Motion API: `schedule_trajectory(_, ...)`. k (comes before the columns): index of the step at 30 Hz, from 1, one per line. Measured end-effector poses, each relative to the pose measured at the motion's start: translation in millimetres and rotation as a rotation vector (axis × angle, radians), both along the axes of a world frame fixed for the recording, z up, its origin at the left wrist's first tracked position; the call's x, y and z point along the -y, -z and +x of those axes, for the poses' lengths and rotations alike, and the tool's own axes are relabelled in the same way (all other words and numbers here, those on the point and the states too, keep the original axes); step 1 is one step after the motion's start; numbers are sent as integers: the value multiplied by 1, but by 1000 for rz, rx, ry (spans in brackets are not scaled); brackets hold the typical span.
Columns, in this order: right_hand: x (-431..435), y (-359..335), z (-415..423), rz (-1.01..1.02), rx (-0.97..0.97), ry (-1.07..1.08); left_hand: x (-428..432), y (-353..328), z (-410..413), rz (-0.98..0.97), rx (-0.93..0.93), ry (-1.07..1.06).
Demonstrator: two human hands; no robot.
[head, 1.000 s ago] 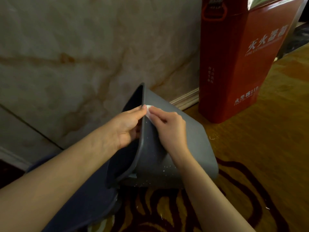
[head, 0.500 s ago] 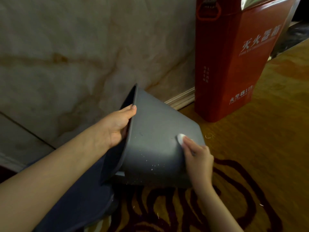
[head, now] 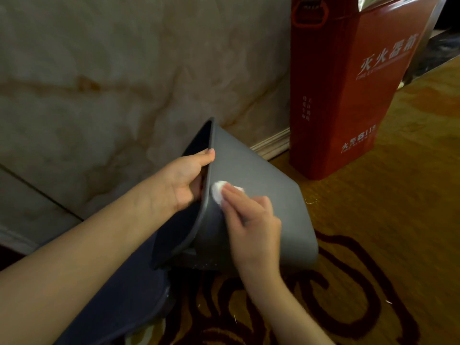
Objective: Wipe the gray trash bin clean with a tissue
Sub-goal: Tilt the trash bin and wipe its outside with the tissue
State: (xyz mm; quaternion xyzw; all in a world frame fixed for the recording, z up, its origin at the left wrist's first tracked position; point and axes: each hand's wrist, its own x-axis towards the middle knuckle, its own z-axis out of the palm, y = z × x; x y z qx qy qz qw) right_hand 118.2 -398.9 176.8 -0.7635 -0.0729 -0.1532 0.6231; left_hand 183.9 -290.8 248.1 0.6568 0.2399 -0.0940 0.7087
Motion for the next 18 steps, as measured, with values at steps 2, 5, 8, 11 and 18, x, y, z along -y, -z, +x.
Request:
schedule_trajectory(2, -10, -9, -10, 24, 83, 19, 3, -2, 3, -3, 2, -11)
schedule_trajectory(5, -10, -4, -19, 54, 139, 82, 10, -2, 7, 6, 0, -16)
schedule_trajectory(8, -3, 12, -22, 28, 211, 149, 16, -2, 12, 52, 1, 13)
schedule_trajectory(11, 11, 40, -12, -8, 150, 214, 11, -3, 16, 100, 4, 27)
schedule_trajectory(18, 27, 90, -1, -140, -69, 228, -53, -6, -23, 174, -21, 218)
